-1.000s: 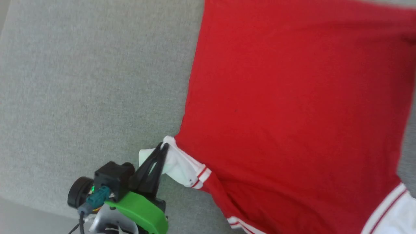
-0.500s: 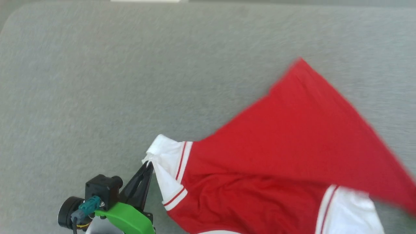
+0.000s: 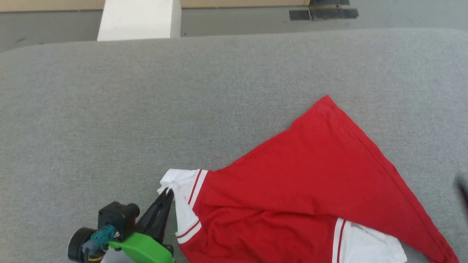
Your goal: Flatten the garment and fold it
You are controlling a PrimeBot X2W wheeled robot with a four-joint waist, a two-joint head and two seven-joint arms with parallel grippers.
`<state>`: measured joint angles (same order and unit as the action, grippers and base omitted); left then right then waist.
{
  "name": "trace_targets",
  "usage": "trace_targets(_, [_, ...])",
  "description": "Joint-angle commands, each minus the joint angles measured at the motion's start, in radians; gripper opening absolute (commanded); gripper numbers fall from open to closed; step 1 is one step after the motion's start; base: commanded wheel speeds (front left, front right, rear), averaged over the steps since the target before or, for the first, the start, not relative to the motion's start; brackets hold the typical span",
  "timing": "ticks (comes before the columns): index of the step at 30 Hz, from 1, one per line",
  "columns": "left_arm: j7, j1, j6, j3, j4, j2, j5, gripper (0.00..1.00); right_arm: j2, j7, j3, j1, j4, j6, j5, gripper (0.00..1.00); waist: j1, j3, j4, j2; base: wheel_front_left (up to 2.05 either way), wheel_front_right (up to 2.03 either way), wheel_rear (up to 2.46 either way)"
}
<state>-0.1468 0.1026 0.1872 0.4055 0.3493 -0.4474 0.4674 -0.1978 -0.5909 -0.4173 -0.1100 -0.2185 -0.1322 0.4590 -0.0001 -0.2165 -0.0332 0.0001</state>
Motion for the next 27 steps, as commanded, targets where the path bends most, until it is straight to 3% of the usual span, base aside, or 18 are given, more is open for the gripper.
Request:
trace_targets(1, [0.008, -0.020, 0.002, 0.003, 0.008, 0.001, -0.006, 0.00, -0.042, -0.015, 0.014, 0.066, -0.033, 0.002, 0.002, 1.00, 0.0001, -0.038, 0.022, -0.0001, 0.00, 0.00, 0.00])
trace_targets(3, [0.013, -0.064, -0.006, 0.018, 0.020, 0.015, -0.022, 0.00, -0.146, -0.073, 0.075, 0.219, -0.066, 0.002, 0.001, 1.00, 0.0001, -0.095, 0.066, -0.0001, 0.00, 0.00, 0.00])
trace_targets(7, [0.019, -0.118, -0.019, 0.047, 0.020, 0.038, -0.043, 0.00, -0.235, -0.138, 0.207, 0.395, -0.008, 0.002, -0.011, 1.00, 0.0001, -0.159, 0.126, -0.0001, 0.00, 0.00, 0.00])
trace_targets(13, [0.032, -0.171, -0.031, 0.086, 0.007, 0.078, -0.058, 0.00, -0.259, -0.216, 0.395, 0.561, 0.161, 0.002, -0.034, 1.00, 0.0001, -0.225, 0.207, -0.0001, 0.00, 0.00, 0.00])
trace_targets(23, [0.051, -0.217, -0.046, 0.122, -0.028, 0.116, -0.065, 0.00, -0.305, -0.220, 0.510, 0.667, 0.388, 0.002, -0.059, 1.00, 0.0001, -0.287, 0.281, -0.0001, 0.00, 0.00, 0.00])
trace_targets(24, [0.053, -0.219, -0.046, 0.122, -0.032, 0.117, -0.064, 0.00, -0.311, -0.224, 0.519, 0.670, 0.406, 0.002, -0.059, 0.49, 0.0001, -0.287, 0.282, -0.0001, 0.00, 0.00, 0.00])
trace_targets(25, [0.054, -0.220, -0.047, 0.122, -0.035, 0.117, -0.063, 0.00, -0.314, -0.226, 0.527, 0.671, 0.418, 0.002, -0.058, 0.08, 0.0001, -0.287, 0.283, -0.0001, 0.00, 0.00, 0.00])
trace_targets(26, [0.055, -0.221, -0.047, 0.121, -0.040, 0.117, -0.061, 0.00, -0.317, -0.232, 0.538, 0.672, 0.432, 0.002, -0.052, 0.00, 0.0001, -0.284, 0.282, -0.0001, 0.00, 0.00, 0.00])
trace_targets(27, [0.056, -0.221, -0.047, 0.120, -0.044, 0.117, -0.060, 0.00, -0.320, -0.237, 0.547, 0.672, 0.440, 0.002, -0.045, 0.00, 0.0001, -0.281, 0.280, -0.0001, 0.00, 0.00, 0.00])
